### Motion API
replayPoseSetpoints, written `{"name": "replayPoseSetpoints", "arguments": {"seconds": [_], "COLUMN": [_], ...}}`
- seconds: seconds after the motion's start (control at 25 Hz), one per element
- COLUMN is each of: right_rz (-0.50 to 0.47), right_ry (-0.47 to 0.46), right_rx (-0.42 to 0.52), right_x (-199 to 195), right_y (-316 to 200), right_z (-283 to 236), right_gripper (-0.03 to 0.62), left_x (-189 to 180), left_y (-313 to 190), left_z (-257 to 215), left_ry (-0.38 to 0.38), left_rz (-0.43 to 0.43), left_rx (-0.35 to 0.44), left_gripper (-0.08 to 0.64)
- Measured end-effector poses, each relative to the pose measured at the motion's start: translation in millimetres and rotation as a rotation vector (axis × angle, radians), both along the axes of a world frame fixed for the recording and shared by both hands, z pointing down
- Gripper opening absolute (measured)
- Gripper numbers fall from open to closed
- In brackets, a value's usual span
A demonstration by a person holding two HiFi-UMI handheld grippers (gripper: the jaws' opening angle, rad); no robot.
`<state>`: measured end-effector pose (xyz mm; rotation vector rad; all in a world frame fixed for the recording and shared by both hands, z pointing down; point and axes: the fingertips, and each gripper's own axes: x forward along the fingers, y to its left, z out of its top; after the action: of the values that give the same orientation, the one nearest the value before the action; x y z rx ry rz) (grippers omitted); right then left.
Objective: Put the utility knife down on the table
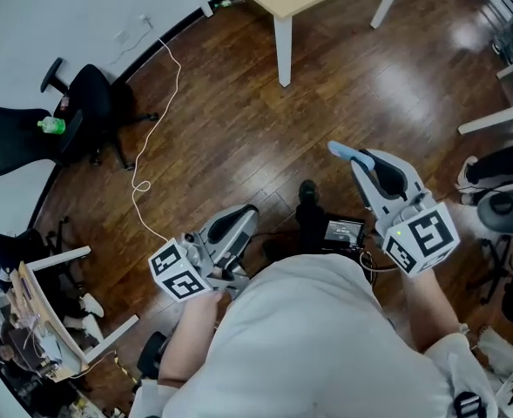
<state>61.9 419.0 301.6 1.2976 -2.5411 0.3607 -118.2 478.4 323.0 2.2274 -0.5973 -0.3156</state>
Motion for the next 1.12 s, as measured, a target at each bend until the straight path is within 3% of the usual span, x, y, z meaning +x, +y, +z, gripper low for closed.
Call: {"name": "replayPoseSetpoints", "arguments": {"seconds": [0.24, 0.52, 0.84, 1.12], "right_rz": [-0.042, -0.059, -0.025, 0.088], "right_ry": [-0.012, -0.021, -0.008, 0.020], "right_rx": [0.003, 0.014, 0.009, -0.002], "right_x": [39, 55, 52, 39], "right_y": [-85, -145, -208, -286], "right_z": [-7, -11, -4, 4], "right_gripper": [0.071, 0.071, 0.071, 0.071], "left_x": [48, 81, 77, 55], "left_y": [-81, -136, -211, -303], "left_z": [-9, -15, -6, 2], "left_ry": [-0.017, -0.022, -0.001, 0.028], "left_rz": [-0.012, 0.013, 0.045, 0.136], "left_rx": [0.011, 0.019, 0.025, 0.015], "left_gripper": [0.003, 0.003, 0.003, 0.003]}}
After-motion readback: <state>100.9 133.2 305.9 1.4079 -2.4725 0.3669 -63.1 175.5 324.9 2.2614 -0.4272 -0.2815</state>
